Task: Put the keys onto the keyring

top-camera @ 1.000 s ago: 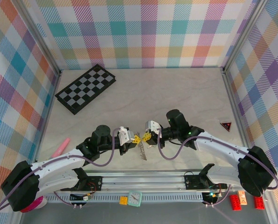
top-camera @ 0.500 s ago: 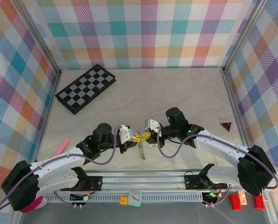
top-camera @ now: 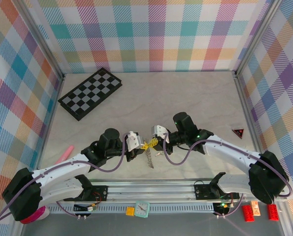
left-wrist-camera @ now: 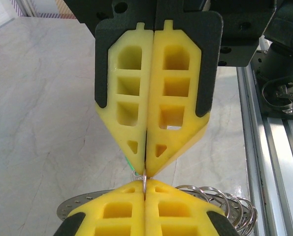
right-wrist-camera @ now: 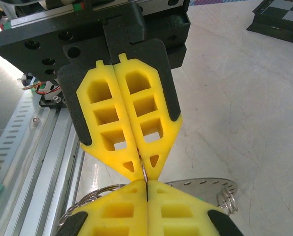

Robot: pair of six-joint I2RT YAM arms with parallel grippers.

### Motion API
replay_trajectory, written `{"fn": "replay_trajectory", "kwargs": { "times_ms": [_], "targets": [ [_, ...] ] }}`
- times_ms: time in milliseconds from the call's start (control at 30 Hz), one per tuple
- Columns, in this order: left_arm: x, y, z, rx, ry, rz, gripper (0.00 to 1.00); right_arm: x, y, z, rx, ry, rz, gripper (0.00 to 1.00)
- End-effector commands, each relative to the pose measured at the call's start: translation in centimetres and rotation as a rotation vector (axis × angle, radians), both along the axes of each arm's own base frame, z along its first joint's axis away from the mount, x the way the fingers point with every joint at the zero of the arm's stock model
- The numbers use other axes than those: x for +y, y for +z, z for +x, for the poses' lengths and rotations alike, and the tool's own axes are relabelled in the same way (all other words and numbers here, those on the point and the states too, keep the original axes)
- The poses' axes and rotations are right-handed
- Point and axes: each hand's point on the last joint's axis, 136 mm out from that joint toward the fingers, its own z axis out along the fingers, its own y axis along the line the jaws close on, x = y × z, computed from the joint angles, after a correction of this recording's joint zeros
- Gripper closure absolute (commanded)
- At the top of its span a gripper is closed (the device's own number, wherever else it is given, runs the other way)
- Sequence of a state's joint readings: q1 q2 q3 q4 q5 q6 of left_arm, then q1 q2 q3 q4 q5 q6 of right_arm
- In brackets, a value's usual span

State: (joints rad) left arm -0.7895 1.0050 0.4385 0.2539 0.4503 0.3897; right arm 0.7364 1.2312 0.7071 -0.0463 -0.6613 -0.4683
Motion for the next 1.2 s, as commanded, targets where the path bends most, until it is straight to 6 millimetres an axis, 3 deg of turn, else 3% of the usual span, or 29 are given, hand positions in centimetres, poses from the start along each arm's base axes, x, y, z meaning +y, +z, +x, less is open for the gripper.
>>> {"fn": "replay_trajectory", "kwargs": {
  "times_ms": [0,33,133,267,433,667,867,1167],
  "targets": [
    [0.0,1.2,0.8,-0.048,0.025,-0.007,1.00,-0.1,2.3,0.3,-0.029,-0.038,0.059,0.78],
    [0.1,1.2,0.8,-0.049,0.031,-0.004,1.00,-0.5,2.3,0.9,-0.020,-0.103,0.054,0.69],
    [0.3,1.1,1.2,-0.045,0.059,0.014,1.00,-2.1,1.3,3.0,0.057,-0.319,-0.015,0.61],
    [0.4,0.8,1.7,-0.024,0.084,0.039,1.00,-4.7,-2.1,5.2,0.380,-0.702,-0.118,0.60],
    [0.3,0.8,2.0,-0.016,0.092,0.048,1.00,-8.6,-7.2,4.4,0.713,-1.071,-0.341,0.65],
    [0.3,1.0,2.1,-0.017,0.102,0.046,1.00,-8.7,-11.0,1.7,0.916,-1.147,-0.460,0.64],
    [0.4,1.1,1.9,-0.017,0.100,0.044,1.00,-7.5,-12.0,2.1,0.910,-1.158,-0.502,0.62],
    [0.4,1.0,1.8,-0.013,0.096,0.048,1.00,-7.0,-13.6,2.4,0.832,-1.114,-0.615,0.68]
  ]
}}
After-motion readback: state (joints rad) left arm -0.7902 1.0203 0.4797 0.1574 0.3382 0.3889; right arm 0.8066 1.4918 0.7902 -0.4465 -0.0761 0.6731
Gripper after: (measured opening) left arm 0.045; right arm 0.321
